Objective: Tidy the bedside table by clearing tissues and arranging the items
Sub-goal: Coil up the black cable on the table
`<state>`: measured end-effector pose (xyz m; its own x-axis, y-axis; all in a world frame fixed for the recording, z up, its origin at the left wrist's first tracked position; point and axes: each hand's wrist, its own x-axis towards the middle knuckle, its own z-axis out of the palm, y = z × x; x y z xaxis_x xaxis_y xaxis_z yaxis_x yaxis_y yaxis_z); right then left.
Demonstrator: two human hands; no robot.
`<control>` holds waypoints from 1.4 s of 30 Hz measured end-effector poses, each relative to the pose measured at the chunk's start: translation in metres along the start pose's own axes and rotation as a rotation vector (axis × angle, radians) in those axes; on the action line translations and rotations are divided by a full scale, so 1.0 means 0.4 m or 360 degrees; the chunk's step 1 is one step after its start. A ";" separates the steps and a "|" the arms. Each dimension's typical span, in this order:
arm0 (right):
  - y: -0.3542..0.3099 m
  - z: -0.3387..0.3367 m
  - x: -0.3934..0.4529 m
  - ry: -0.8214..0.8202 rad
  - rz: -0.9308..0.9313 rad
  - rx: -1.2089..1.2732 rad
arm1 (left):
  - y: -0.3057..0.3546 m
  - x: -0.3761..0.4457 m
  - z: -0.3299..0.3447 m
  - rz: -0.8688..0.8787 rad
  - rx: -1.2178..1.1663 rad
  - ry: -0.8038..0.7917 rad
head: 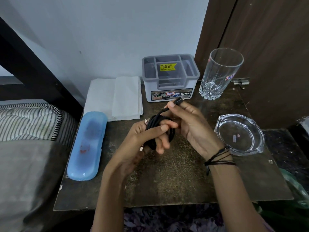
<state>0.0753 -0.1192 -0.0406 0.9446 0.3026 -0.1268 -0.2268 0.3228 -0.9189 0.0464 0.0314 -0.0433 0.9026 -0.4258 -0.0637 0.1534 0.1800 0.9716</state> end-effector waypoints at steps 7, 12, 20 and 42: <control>0.009 -0.003 0.006 0.0144 -0.0062 -0.0035 | -0.026 0.027 0.007 -0.0130 0.0087 0.0416; 0.027 0.004 0.015 0.0231 -0.0039 -0.0008 | -0.035 0.027 0.007 0.0113 0.0676 0.0696; 0.045 0.014 0.022 0.0245 0.0272 0.0254 | -0.029 0.022 0.023 0.0399 0.1174 0.0891; 0.056 0.057 0.015 0.0157 0.0223 -0.1062 | -0.040 0.023 0.023 0.0298 0.1566 0.1329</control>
<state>0.0706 -0.0896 -0.0532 0.9413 0.2080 -0.2658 -0.1838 -0.3445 -0.9206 0.0486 0.0165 -0.0575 0.9085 0.2753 0.3144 -0.0372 -0.6960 0.7171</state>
